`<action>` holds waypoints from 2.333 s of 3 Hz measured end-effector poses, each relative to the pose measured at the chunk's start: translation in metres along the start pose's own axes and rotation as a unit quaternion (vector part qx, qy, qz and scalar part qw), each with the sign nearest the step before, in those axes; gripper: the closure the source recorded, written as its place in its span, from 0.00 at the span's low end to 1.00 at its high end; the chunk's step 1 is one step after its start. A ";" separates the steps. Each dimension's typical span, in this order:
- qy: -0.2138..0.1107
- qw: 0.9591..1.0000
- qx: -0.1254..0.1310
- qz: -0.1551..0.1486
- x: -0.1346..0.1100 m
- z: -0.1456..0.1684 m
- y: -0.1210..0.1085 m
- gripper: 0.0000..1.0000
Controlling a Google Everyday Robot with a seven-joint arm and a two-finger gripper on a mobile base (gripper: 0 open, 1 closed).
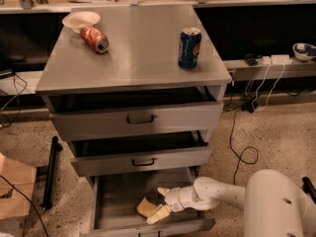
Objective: Pick sponge from bottom drawer and place on counter
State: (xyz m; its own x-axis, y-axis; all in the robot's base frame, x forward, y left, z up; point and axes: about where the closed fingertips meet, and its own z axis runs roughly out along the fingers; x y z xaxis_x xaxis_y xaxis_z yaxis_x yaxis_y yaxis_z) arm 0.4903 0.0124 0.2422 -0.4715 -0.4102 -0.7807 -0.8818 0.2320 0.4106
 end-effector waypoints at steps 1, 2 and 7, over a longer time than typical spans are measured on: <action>0.021 1.000 0.018 0.003 0.010 0.024 -0.019 0.00; 0.054 0.997 0.046 -0.005 0.019 0.049 -0.033 0.00; 0.169 0.961 0.219 -0.030 0.063 0.112 -0.100 0.17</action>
Offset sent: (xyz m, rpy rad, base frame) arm 0.0396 0.0379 -0.0853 -0.2759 -0.0685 -0.0675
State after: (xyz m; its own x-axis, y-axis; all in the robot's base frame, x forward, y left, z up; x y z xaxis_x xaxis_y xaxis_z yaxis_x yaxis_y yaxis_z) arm 0.5505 0.0621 0.0995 -0.4626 -0.6796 -0.5693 -0.8525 0.5172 0.0754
